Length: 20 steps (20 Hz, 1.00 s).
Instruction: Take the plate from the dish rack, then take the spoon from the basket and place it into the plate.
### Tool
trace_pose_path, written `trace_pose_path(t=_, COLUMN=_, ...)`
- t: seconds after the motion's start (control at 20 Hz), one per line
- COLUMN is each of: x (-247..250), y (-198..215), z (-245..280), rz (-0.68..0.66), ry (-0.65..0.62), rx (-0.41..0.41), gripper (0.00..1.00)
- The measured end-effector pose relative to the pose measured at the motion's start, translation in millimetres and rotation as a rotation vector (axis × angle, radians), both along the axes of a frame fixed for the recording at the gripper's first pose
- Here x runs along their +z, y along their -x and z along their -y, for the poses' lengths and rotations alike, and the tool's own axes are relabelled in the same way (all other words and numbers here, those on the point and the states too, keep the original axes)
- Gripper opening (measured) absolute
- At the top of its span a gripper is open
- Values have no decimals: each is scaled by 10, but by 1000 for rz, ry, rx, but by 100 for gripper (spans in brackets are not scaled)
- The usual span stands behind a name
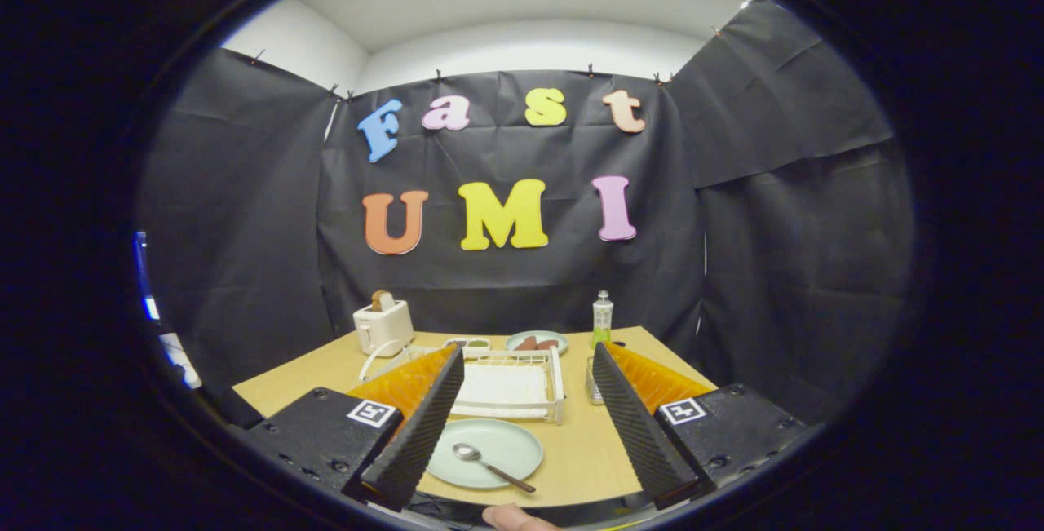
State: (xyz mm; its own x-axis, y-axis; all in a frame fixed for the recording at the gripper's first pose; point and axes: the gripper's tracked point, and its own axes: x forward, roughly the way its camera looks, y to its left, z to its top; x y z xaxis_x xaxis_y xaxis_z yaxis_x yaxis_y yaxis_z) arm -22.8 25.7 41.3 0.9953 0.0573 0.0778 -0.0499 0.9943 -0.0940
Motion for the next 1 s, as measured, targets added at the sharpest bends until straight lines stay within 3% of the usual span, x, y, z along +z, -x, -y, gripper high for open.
trace_pose_path(t=1.0, x=-233, y=-92, z=12, rz=-68, ry=2, rx=17, gripper=100)
